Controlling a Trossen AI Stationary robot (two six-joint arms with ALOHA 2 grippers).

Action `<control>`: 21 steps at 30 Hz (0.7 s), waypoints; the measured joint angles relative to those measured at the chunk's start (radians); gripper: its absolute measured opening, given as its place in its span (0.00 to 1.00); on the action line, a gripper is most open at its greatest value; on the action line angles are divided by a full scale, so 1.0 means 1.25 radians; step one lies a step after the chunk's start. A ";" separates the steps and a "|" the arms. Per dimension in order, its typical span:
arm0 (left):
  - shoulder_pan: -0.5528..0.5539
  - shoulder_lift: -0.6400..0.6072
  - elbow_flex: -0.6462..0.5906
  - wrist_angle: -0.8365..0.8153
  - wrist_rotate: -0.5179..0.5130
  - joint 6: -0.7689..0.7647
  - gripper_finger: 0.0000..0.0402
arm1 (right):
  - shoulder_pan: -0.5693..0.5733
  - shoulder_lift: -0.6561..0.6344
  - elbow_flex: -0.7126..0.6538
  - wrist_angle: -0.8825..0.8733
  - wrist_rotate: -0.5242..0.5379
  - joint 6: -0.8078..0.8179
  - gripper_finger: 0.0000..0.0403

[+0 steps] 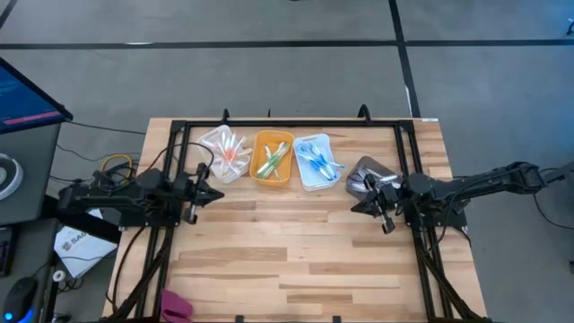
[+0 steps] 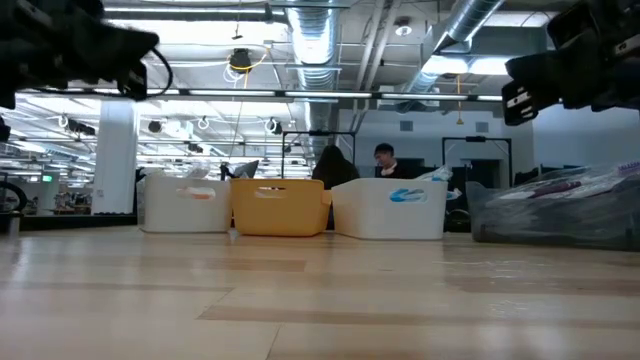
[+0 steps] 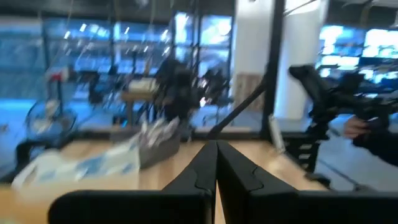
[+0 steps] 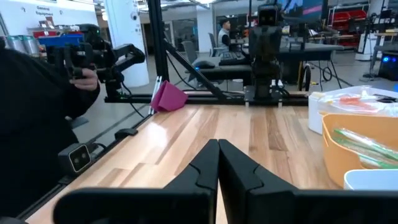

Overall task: Pick & Place Toothbrushes
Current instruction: Return to Home Position

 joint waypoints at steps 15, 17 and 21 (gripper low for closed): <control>0.000 -0.043 0.000 -0.016 0.022 0.001 0.00 | 0.000 0.000 0.000 -0.058 0.000 -0.009 0.01; 0.000 -0.034 0.000 -0.015 0.022 0.001 0.00 | 0.000 0.000 0.000 -0.061 0.000 -0.009 0.01; 0.000 -0.013 0.000 -0.013 0.022 0.001 0.00 | 0.000 0.000 0.000 -0.061 0.000 -0.010 0.01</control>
